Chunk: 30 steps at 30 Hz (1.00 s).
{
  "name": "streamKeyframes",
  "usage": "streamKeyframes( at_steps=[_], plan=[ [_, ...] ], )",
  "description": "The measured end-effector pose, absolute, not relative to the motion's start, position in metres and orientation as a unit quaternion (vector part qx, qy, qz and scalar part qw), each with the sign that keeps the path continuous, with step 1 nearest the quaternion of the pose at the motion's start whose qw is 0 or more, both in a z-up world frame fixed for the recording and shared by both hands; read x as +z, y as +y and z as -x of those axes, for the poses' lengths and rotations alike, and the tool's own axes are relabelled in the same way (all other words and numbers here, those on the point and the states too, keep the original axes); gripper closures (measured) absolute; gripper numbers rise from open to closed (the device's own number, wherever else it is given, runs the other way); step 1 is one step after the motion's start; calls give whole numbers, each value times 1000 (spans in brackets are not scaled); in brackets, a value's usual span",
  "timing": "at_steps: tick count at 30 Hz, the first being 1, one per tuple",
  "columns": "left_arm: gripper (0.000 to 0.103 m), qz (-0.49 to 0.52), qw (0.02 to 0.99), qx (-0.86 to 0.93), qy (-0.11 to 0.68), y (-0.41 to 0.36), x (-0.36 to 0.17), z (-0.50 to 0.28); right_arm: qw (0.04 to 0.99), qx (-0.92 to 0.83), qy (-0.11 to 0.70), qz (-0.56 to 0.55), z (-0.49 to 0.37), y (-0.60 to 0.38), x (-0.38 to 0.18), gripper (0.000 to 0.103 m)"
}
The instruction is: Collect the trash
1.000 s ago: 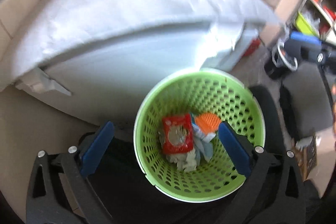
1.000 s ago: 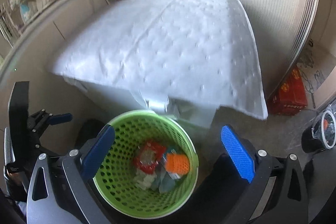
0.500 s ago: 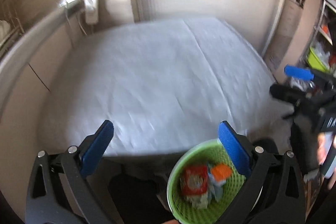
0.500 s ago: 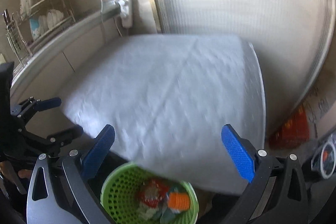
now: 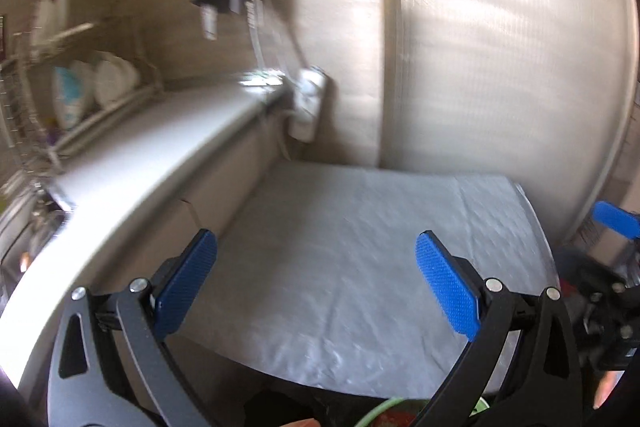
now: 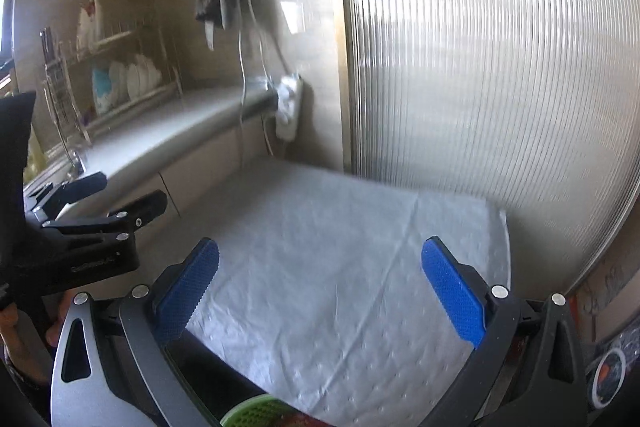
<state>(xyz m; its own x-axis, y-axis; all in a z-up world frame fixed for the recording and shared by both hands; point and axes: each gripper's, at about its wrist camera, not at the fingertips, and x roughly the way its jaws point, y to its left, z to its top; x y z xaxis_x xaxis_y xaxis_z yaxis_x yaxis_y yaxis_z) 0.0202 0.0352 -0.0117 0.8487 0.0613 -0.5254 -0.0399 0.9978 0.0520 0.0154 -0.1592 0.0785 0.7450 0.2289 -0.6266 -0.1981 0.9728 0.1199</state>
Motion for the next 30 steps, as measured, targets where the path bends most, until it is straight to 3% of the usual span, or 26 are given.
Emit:
streamKeyframes(
  at_steps=[10,30],
  plan=[
    [8,34,961,62,267,57,-6,-5,936,121,328,-44,9,-154,83,2],
    [8,28,957,62,283,44,-20,-8,931,109,344,-58,14,-160,68,2]
  ],
)
